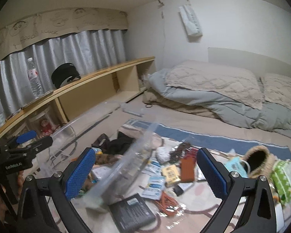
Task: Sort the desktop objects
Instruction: 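Withdraw both grippers from the bin back over the bed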
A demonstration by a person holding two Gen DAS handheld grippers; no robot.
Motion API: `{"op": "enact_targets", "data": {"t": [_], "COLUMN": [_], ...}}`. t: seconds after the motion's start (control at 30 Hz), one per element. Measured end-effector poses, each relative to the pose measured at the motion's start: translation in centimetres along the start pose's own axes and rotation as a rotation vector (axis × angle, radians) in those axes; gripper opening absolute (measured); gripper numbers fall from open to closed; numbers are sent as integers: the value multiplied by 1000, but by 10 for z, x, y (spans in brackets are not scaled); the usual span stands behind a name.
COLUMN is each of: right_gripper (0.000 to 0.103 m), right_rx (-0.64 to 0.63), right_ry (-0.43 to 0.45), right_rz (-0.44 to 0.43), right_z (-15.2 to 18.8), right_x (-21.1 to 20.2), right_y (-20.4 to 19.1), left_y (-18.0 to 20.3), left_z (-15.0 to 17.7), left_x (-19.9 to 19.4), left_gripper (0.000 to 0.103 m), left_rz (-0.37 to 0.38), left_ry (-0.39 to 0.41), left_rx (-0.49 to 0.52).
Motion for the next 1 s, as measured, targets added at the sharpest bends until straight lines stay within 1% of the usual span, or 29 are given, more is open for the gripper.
{"op": "enact_targets", "data": {"t": [0.37,0.57,0.7,0.8,0.9,1.0], "right_gripper": [103,103,103,103,103,103], "right_rx": [26,20,30,12,-36,-53], "right_ry": [29,39,48,52,62,63], "right_rz": [128,200,242,289,337,365], "right_z": [0,5,10,15,19,23], "right_x": [-58,-86,-103,-116,-126,-134], "right_y": [62,92,112,126,136,147], "left_y": [53,81,102,119,136,148], "left_z": [-1,-2,-1,1,3,5], "left_x": [-8,-12,-15,-17,-20,-22], "left_gripper": [103,103,103,103,103,103], "left_rz": [79,132,165,190,217,228], "left_ry": [17,21,22,20,20,18], "left_rx": [37,19,26,39,52,65]}}
Point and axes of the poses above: each gripper's, at about its wrist camera, not at the fingertips, and x roughly the way its jaws point, y to its right, z to its underside, the point moved 7 cm from there along x, roughly the way its jaws point, and after that the axes turned 15 degrees about y, right-handed, at the moved point
